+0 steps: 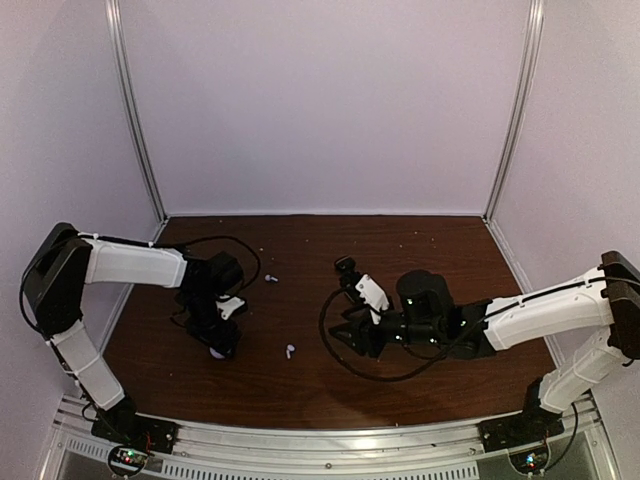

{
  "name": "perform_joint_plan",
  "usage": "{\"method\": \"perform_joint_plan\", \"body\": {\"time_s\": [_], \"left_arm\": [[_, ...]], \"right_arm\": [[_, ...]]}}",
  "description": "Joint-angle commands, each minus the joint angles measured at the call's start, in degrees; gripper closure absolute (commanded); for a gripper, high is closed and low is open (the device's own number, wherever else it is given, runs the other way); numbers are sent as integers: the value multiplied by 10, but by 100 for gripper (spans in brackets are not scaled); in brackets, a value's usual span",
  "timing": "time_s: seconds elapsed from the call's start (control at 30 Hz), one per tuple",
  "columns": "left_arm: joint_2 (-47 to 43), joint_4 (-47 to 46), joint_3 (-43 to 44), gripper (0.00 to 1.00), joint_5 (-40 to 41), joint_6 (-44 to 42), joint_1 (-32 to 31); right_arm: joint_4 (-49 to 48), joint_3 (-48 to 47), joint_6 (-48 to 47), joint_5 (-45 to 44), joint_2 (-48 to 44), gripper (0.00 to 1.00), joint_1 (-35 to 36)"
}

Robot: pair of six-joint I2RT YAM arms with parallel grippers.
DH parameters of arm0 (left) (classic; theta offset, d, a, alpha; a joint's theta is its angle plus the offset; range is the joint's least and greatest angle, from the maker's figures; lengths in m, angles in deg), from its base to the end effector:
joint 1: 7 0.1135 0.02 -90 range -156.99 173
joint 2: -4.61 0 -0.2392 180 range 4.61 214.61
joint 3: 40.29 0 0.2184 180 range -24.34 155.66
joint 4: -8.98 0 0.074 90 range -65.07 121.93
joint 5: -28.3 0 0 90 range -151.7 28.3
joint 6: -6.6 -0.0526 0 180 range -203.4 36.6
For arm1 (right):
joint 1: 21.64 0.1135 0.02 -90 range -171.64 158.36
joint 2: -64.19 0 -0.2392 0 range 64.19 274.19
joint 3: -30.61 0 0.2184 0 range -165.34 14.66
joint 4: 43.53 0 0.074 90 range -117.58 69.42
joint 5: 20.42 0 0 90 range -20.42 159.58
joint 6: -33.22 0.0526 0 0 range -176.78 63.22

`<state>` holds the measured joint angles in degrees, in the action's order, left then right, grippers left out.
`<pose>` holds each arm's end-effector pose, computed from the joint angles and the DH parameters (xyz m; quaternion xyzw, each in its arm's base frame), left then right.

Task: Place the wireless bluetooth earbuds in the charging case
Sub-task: Pick up the charging case from the center of the board.

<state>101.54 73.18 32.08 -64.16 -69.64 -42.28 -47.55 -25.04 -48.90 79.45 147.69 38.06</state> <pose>0.2030 -0.1464 0.1337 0.1869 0.9821 -0.0240 0.0009 0.1441 0.2645 0.1983 -0.4070 0.7303 0.3624 0.4119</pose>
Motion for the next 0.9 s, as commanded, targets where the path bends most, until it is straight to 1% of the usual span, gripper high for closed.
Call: {"method": "perform_joint_plan", "body": {"time_s": [0.0, 0.2, 0.33, 0.4, 0.47, 0.6, 0.67, 0.73, 0.8, 0.87], "left_arm": [[11, 4, -5, 36, -17, -9, 2], [27, 4, -1, 56, -33, -13, 1], [20, 3, 3, 65, -37, -10, -1], [6, -2, 3, 68, -39, -1, -1], [-20, -18, 7, 72, -51, 14, -2], [-77, -70, 41, 75, -89, 62, -11], [-93, -101, 70, 75, -100, 89, -22], [-99, -133, 96, 75, -105, 117, -34], [-100, -166, 121, 75, -111, 143, -50], [-97, -206, 141, 75, -104, 166, -73]], "right_arm": [[-8, 10, 0, 0, -20, 49, -4], [-7, 22, 4, 1, -40, 48, -8], [-15, 37, 6, -15, -63, 43, -13], [-25, 49, 9, -36, -83, 38, -15], [-44, 66, 10, -61, -110, 35, -16], [-116, 117, 30, -136, -164, 23, -17], [-153, 132, 17, -150, -179, 15, -18], [-150, 129, 14, -171, -180, 9, -18], [-133, 115, 24, -172, -177, 3, -19], [-144, 115, 42, -169, -170, 0, -19]]}}
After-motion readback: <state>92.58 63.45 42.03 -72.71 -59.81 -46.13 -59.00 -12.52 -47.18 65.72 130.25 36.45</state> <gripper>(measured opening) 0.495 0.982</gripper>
